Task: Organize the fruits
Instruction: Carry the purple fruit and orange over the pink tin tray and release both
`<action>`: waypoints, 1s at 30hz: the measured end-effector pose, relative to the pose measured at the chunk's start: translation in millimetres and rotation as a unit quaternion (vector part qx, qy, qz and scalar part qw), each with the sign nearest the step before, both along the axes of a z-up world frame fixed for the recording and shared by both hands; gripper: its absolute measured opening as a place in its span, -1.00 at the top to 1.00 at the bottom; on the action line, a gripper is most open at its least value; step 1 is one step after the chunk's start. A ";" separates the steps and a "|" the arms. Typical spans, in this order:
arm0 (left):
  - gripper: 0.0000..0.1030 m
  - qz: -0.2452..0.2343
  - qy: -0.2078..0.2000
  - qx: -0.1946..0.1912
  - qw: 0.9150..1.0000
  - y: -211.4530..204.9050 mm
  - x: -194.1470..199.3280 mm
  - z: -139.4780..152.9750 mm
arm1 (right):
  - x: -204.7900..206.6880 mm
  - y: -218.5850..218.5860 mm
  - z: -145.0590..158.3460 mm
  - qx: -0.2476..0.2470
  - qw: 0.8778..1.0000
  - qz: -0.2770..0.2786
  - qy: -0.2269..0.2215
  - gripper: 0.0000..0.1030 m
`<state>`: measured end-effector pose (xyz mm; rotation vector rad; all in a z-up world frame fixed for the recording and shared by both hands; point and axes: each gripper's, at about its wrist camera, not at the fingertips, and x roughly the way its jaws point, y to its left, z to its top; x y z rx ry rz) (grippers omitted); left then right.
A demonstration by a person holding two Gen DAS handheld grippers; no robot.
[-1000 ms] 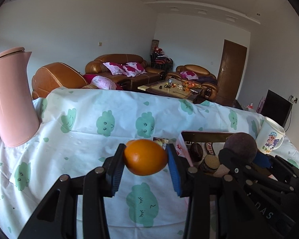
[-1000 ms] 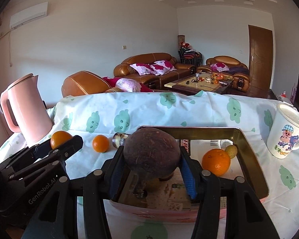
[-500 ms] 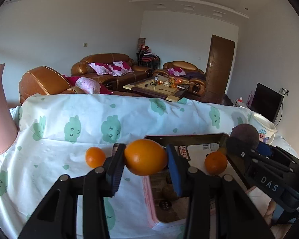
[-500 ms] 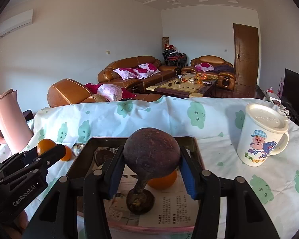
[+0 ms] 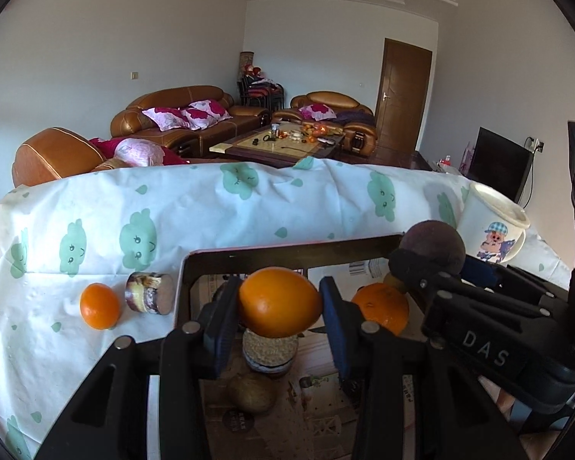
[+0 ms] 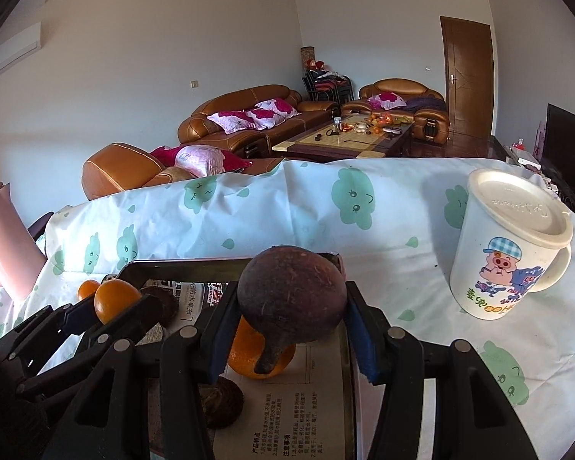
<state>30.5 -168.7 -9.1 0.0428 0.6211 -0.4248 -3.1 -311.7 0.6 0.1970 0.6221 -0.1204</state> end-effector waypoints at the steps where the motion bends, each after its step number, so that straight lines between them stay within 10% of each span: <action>1: 0.17 0.003 0.002 0.002 1.000 -0.2 0.6 -0.4 | 1.0 -1.1 0.0 0.006 1.000 0.002 -0.001 -0.06; 14: 0.14 0.010 0.008 0.041 0.999 -11.1 0.8 -4.3 | 14.9 8.0 -6.3 0.041 0.998 0.044 0.008 -0.06; 21: -0.85 0.035 -0.031 0.050 0.998 -8.8 -11.1 3.4 | 12.1 3.0 -6.2 0.082 0.995 0.057 -0.008 -0.14; 30: -1.00 0.031 -0.082 0.046 0.995 -5.7 -32.1 13.7 | -11.8 -2.6 9.8 0.066 0.995 0.026 -0.072 -0.44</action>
